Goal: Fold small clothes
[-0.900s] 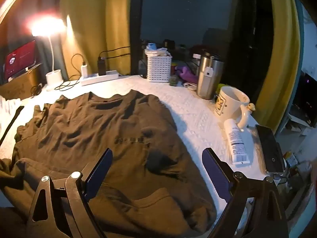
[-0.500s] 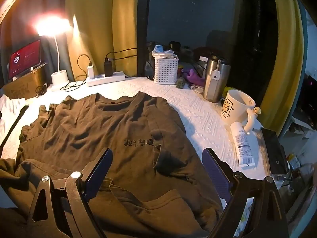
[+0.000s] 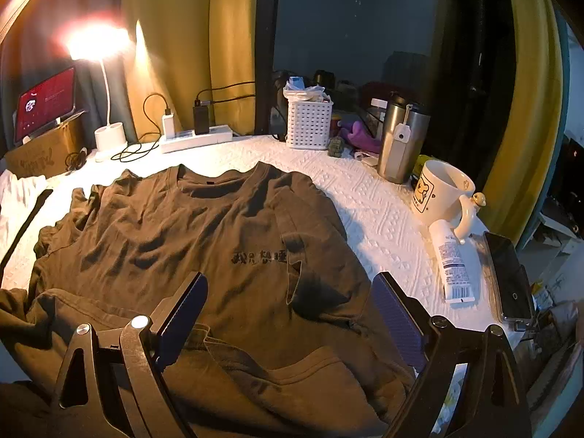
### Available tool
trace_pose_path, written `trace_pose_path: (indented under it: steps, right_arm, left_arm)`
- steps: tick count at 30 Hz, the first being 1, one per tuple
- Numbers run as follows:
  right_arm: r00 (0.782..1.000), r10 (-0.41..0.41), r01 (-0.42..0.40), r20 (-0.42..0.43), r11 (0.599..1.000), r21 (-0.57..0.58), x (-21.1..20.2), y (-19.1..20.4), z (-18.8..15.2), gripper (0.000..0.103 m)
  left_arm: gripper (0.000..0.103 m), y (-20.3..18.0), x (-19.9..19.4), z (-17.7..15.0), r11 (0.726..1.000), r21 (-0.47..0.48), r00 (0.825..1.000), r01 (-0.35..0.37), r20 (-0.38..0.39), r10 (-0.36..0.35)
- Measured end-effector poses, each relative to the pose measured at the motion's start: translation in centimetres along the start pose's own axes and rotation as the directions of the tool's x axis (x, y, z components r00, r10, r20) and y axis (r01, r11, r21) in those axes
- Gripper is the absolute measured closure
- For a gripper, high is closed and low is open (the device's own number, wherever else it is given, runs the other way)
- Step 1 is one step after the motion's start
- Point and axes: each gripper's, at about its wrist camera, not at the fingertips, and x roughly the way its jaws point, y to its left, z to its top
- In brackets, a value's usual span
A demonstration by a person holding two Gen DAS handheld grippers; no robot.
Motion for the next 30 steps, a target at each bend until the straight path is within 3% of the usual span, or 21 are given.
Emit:
trace_pose_path:
  steps: [22, 30]
  right_arm:
    - [1.0, -0.001, 0.001, -0.005, 1.0, -0.001, 0.26, 0.21, -0.19, 0.01]
    - [1.0, 0.0, 0.0, -0.013, 1.0, -0.005, 0.5, 0.43, -0.31, 0.01]
  left_arm:
    - [0.006, -0.04, -0.07, -0.34, 0.999, -0.02, 0.999, 0.05, -0.014, -0.051]
    - [0.006, -0.24, -0.1, -0.54, 0.999, -0.003, 0.999, 0.036, -0.013, -0.036]
